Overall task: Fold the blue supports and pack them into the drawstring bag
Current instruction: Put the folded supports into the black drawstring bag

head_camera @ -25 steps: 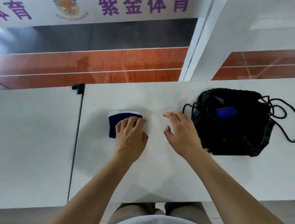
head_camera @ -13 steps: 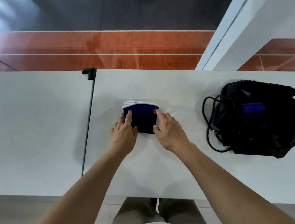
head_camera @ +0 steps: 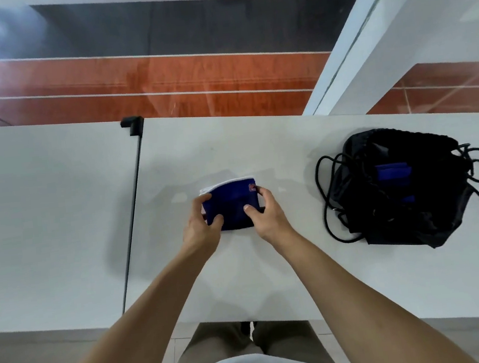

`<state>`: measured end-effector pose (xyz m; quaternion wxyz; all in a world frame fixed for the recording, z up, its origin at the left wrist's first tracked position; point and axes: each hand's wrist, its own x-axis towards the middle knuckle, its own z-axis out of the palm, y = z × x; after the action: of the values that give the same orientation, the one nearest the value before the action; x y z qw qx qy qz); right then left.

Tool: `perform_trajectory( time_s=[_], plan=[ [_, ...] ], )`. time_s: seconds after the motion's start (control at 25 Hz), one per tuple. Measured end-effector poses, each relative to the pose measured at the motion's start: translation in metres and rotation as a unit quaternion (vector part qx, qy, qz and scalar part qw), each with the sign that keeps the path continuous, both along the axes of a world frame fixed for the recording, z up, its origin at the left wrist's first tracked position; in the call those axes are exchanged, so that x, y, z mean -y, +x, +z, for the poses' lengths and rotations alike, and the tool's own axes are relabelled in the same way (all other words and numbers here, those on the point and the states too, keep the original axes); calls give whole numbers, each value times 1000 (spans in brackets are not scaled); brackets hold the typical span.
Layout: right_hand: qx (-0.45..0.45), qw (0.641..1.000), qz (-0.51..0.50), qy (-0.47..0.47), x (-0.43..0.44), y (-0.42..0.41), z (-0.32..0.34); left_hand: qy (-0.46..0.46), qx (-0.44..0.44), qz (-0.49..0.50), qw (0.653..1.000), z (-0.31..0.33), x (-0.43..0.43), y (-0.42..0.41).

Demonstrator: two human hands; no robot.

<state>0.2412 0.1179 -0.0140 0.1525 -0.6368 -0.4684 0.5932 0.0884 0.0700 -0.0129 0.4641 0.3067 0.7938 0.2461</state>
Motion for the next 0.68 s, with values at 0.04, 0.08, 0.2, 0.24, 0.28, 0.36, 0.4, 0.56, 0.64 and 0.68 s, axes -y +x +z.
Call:
perform_trajectory(
  time_s=[0.04, 0.08, 0.2, 0.24, 0.28, 0.36, 0.4, 0.56, 0.64, 0.68],
  plan=[
    [-6, 1000, -6, -4, 2, 5, 2, 3, 18, -1, 1000, 2, 2, 3],
    [-6, 1000, -10, 0, 6, 11, 4, 8, 36, -3, 999, 4, 5, 7],
    [-3, 999, -32, 3, 13, 31, 17, 52, 62, -7, 997, 14, 9, 24],
    [-7, 999, -47, -1, 14, 39, 22, 71, 66, -11, 995, 18, 9, 31],
    [-9, 998, -64, 4, 14, 47, 27, 89, 69, -19, 993, 23, 8, 38],
    [-12, 994, -104, 27, 13, 68, 39, 125, 72, -45, 989, 32, 3, 56],
    [-16, 991, -131, 34, 12, 78, 45, 139, 74, -57, 986, 35, 1, 66],
    [-58, 964, -258, 27, 7, 125, 66, 190, 93, -116, 970, 56, -10, 114],
    [-105, 948, -300, -10, 1, 149, 70, 215, 102, -143, 961, 64, -19, 139],
    [-124, 944, -304, -27, -2, 162, 75, 224, 104, -152, 957, 68, -24, 151]
  ],
)
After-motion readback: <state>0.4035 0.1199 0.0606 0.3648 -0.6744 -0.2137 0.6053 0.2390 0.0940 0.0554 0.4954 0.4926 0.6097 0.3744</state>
